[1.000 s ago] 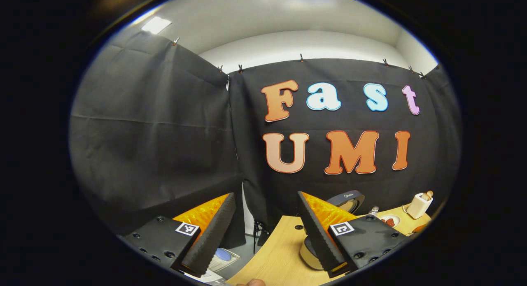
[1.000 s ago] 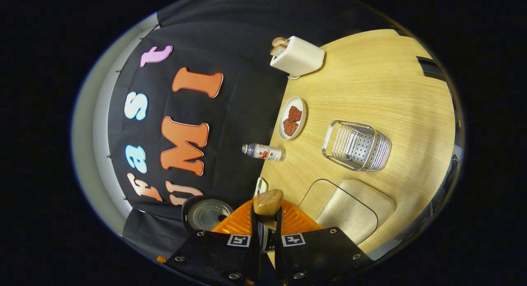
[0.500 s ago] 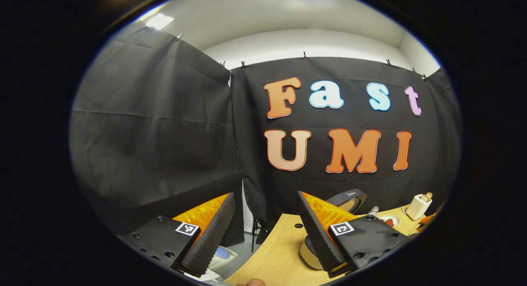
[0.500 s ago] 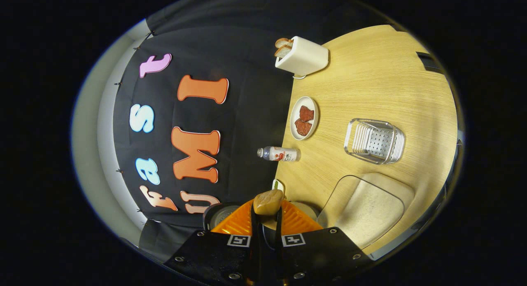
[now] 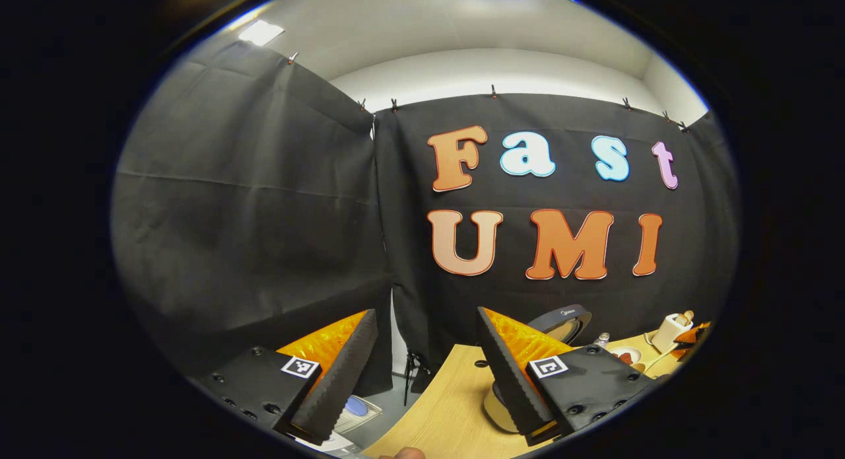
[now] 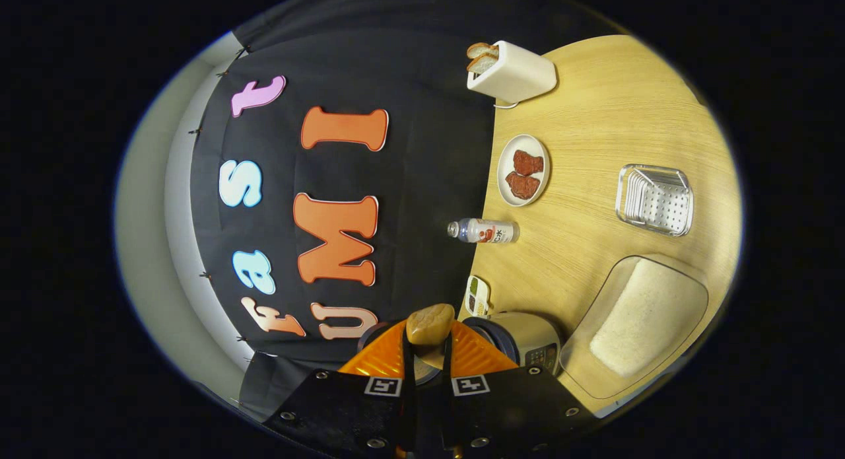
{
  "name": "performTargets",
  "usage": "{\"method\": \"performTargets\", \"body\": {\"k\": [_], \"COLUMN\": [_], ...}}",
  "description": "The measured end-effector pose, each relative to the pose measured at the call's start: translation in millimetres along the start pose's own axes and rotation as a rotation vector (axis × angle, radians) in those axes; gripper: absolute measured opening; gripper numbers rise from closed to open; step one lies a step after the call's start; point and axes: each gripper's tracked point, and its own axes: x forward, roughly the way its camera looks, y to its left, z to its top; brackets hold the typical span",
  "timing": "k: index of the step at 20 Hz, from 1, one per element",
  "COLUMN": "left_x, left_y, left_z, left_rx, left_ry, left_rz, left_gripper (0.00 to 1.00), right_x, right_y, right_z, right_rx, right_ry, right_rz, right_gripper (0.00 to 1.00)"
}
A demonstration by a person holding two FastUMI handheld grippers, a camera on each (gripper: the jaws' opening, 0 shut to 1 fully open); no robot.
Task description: Close the left gripper, press the button to open the rice cooker; take a wooden spoon from the chopstick holder with the right hand, scoop a spoonful of rice and pour it into the rice cooker, then put the wooden spoon back into the chopstick holder.
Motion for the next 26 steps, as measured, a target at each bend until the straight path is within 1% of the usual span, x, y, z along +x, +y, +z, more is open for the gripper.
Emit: {"method": "performTargets", "body": {"k": [5, 7, 9, 10, 13, 20, 23, 26], "left_x": [-2, -1, -3, -3, -5, -1, 1, 3], "left_y": [1, 2, 7, 9, 14, 20, 22, 25], "left_z": [-3, -5, -6, -6, -6, -14, -16, -19], "left_rx": [-0.004, -0.012, -0.013, -0.013, -0.011, -0.015, -0.009, -0.012], "left_ry": [0.004, 0.010, 0.012, 0.013, 0.015, 0.026, 0.029, 0.033], "left_rz": [-0.018, -0.023, -0.021, -0.019, -0.014, -0.011, -0.011, -0.004], "left_gripper": [0.98, 1.00, 1.00, 0.98, 0.98, 0.98, 0.98, 0.98], "right_x": [24, 32, 42, 46, 62, 88, 95, 99], "right_y": [35, 47, 60, 67, 84, 115, 120, 122], "right_z": [-13, -19, -23, -25, -31, -44, -52, -57], "right_rx": [-0.033, -0.044, -0.057, -0.067, -0.100, -0.213, -0.286, -0.331], "right_ry": [0.022, 0.029, 0.031, 0.029, 0.031, 0.016, 0.015, 0.011], "right_rz": [0.029, 0.039, 0.047, 0.049, 0.059, 0.070, 0.061, 0.056], "right_gripper": [0.13, 0.13, 0.13, 0.13, 0.13, 0.13, 0.13, 0.13]}}
